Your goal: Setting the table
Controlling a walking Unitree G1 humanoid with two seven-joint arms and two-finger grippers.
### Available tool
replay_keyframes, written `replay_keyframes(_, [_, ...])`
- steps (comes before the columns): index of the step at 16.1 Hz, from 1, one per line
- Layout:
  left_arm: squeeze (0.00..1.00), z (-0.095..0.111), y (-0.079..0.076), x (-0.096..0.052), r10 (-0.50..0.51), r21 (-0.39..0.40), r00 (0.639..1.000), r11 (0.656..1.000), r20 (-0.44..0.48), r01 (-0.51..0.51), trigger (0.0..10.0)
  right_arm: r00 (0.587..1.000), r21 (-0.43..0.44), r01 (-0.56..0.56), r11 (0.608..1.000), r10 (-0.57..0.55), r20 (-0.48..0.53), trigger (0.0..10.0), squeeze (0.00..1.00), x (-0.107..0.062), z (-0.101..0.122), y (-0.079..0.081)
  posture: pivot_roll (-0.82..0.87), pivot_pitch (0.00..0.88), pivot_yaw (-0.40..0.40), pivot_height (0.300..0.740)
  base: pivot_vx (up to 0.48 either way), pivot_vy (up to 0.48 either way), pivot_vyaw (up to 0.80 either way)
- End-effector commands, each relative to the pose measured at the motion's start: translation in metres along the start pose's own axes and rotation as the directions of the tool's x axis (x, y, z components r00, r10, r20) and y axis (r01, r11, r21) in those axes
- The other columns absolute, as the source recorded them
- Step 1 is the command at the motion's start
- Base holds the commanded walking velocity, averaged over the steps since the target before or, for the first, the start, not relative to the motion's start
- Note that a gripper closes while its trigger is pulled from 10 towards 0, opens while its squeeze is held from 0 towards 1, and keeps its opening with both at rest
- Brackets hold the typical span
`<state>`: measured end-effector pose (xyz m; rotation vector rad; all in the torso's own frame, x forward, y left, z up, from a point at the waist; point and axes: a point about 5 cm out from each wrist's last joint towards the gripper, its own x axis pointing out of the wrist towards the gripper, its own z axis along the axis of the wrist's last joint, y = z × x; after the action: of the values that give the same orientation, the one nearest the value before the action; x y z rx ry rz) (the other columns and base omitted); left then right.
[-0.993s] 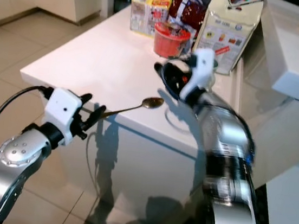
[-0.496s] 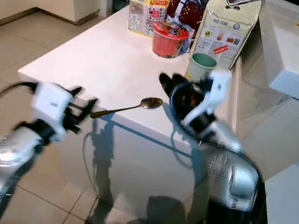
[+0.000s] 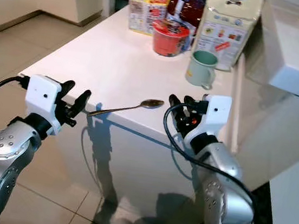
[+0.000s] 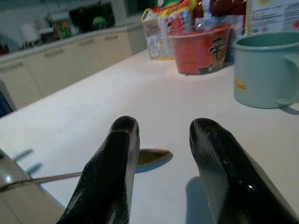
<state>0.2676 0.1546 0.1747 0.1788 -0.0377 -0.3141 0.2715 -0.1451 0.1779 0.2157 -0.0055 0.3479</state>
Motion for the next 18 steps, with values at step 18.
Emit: replay_keyframes(18, [0.00,-0.0016,-0.0049,0.0015,-0.014,0.012,1.000,1.000,-0.006,0.014,10.0,1.000,-0.016,0.014,1.000,-0.014,-0.002,10.0,0.00,0.0015,-0.0004,0.0082,0.03,0.000,-0.042,0.740,-0.128,0.000,0.00])
